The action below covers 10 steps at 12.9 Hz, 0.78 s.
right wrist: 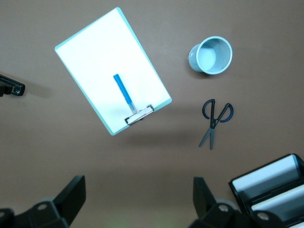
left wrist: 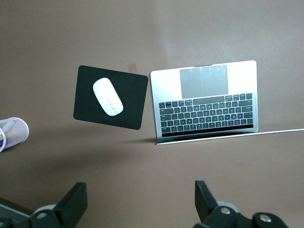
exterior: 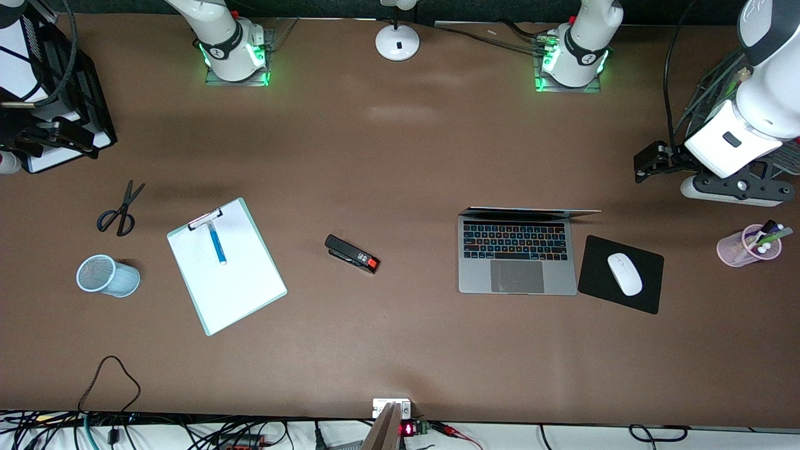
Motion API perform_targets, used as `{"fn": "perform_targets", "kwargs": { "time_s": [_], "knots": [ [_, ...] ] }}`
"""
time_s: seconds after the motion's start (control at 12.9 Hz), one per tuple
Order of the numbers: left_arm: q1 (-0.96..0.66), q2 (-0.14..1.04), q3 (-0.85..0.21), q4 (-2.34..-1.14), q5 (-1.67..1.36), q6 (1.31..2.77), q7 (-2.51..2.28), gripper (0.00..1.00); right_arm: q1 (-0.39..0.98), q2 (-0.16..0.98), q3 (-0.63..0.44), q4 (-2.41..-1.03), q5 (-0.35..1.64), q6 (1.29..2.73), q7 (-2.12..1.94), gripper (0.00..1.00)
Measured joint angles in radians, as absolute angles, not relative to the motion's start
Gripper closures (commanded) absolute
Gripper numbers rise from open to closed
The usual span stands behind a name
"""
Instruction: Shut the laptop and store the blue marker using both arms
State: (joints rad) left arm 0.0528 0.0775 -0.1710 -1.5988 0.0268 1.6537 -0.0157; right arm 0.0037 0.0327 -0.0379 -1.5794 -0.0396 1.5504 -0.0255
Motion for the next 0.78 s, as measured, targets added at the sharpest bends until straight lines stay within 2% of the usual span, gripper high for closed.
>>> {"fn": "perform_targets", "kwargs": {
  "time_s": [0.78],
  "knots": [
    [0.053, 0.082, -0.171, -1.599, 0.027, 1.657, -0.016, 0.0, 0.005, 0.056, -0.035, -1.579, -0.039, 1.548, -0.026, 0.0]
  ]
}}
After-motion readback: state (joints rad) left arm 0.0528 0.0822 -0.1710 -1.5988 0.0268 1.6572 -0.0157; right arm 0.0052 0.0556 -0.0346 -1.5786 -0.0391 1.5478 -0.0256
